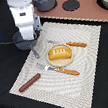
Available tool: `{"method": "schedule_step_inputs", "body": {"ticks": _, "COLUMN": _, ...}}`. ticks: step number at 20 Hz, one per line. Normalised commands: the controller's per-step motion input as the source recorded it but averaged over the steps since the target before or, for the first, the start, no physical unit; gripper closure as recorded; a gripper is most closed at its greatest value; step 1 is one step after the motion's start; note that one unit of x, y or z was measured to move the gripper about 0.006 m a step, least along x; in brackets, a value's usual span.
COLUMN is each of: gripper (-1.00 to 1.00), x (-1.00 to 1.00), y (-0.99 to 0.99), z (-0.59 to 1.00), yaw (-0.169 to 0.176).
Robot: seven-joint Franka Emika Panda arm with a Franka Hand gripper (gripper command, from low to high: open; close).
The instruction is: Interact with the objects in diverse but meaningful ways.
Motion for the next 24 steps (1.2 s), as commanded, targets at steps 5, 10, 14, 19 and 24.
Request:
{"method": "schedule_step_inputs", "body": {"ticks": 5, "gripper": -1.00, "x": -0.45, "y": 0.12, "z": -0.19, "yaw": 0.000}}
{"method": "schedule_step_inputs", "body": {"ticks": 10, "gripper": -1.00, "x": -0.33, "y": 0.09, "z": -0.16, "yaw": 0.000}}
{"method": "schedule_step_inputs", "body": {"ticks": 14, "gripper": -1.00, "x": -0.14, "y": -0.07, "z": 0.04, "yaw": -0.023}}
{"method": "schedule_step_inputs", "body": {"ticks": 19, "gripper": -1.00, "x": -0.11, "y": -0.49, "z": 0.12, "yaw": -0.079}}
{"method": "schedule_step_inputs", "body": {"ticks": 24, "gripper": -1.00, "x": -0.27, "y": -0.49, "z": 0.14, "yaw": -0.169}}
